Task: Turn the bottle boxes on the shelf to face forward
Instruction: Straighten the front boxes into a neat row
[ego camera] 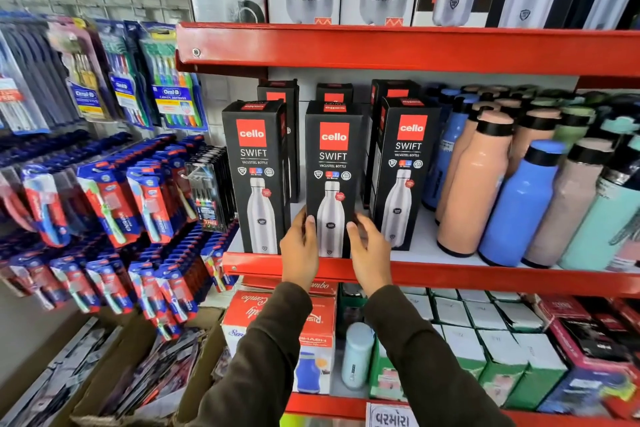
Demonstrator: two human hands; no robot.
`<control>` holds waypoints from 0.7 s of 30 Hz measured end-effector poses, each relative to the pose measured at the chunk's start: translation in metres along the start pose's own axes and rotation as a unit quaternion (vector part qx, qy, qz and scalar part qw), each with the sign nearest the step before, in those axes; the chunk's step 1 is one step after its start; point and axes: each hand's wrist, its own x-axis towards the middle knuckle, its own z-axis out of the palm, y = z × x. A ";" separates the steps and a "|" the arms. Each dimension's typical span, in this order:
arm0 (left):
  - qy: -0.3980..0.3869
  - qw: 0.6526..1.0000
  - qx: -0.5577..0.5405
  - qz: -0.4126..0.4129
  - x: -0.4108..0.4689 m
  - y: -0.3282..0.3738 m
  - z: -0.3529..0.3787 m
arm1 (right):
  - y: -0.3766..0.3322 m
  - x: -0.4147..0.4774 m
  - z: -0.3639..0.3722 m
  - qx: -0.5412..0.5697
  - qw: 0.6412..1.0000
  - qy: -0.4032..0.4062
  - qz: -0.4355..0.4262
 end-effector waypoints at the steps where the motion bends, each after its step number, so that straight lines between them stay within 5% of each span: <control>1: 0.009 1.000 -0.004 -0.006 -0.002 0.002 0.002 | 0.000 0.000 -0.002 0.001 1.000 0.002 -0.004; 4: 0.082 0.996 -0.039 -0.011 -0.017 0.010 0.014 | -0.001 -0.003 -0.010 0.001 0.999 0.030 -0.027; 7: 0.151 0.986 -0.001 0.073 -0.036 0.019 0.032 | -0.002 -0.005 -0.027 0.013 0.993 0.094 -0.067; 13: -0.019 0.975 -0.047 0.217 -0.044 0.047 0.086 | -0.004 0.018 -0.071 0.001 0.976 0.194 -0.103; 16: -0.091 0.981 -0.068 0.158 -0.036 0.052 0.111 | 0.002 0.038 -0.086 0.006 0.986 0.162 -0.049; 21: -0.081 0.993 -0.081 0.035 -0.015 0.047 0.140 | 0.017 0.063 -0.098 -0.006 0.996 0.082 0.022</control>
